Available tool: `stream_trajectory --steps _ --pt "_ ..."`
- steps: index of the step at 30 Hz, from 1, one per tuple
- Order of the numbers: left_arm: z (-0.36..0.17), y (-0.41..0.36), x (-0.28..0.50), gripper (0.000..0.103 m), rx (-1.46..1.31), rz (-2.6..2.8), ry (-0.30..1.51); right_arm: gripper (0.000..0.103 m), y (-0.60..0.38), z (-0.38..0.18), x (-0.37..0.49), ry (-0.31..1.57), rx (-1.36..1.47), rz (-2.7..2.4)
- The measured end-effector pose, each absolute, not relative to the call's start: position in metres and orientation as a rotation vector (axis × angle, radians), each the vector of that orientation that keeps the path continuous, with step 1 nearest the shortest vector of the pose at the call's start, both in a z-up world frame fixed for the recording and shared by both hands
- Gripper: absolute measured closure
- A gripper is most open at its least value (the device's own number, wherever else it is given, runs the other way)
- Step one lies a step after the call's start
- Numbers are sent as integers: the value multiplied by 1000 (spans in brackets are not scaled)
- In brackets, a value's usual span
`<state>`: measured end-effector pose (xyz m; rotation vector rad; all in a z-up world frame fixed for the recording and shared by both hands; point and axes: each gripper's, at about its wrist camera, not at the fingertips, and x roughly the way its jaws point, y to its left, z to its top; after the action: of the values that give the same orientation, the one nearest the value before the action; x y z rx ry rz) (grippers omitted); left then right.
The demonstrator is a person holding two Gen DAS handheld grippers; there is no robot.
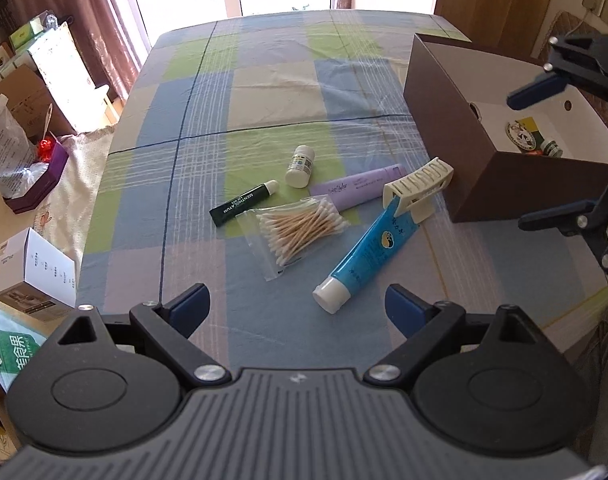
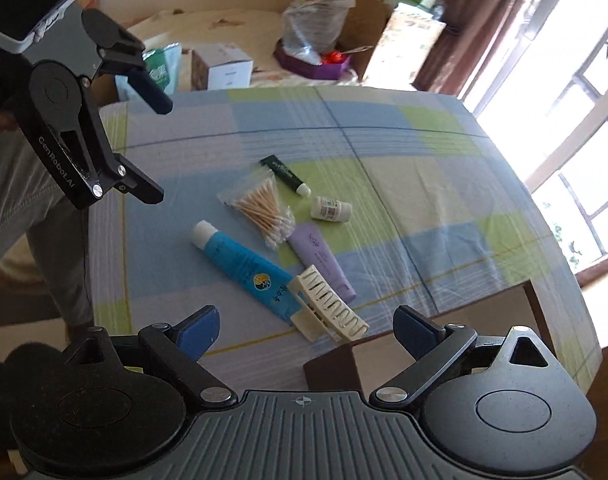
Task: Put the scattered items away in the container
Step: 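Move both tools to the items on the table and grasp the white clip with the right tool, then grasp the blue hand-cream tube with the left tool while the right tool holds the white clip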
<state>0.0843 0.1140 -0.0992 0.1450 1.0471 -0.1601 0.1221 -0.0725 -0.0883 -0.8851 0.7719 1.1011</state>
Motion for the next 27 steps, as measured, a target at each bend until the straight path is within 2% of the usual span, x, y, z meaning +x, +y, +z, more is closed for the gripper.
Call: stream_trajectory --steps 6,7,9,17,18,19,23,27 --pt "-121 118 107 10 144 -186 1086 5 -44 -125 161 886 -1040 1217" --pt "-125 119 110 11 146 -188 1091 20 -39 -131 168 907 -1061 1239" --pt "-132 121 115 11 151 -190 1103 36 -32 -142 179 945 -1097 1247" --pt "-150 124 128 11 137 -210 1136 36 -13 -183 213 1073 -1231 1265" --pt "-151 123 129 11 138 -217 1136 44 -12 -187 215 1085 -1246 1270" --pt "-152 122 129 11 140 -223 1134 62 -10 -191 215 1095 -1256 1271" --pt "-157 114 131 12 164 -260 1129 70 -14 -190 213 1075 -1238 1314" --pt "-162 102 131 15 206 -343 1109 72 -24 -176 210 1017 -1170 1356"
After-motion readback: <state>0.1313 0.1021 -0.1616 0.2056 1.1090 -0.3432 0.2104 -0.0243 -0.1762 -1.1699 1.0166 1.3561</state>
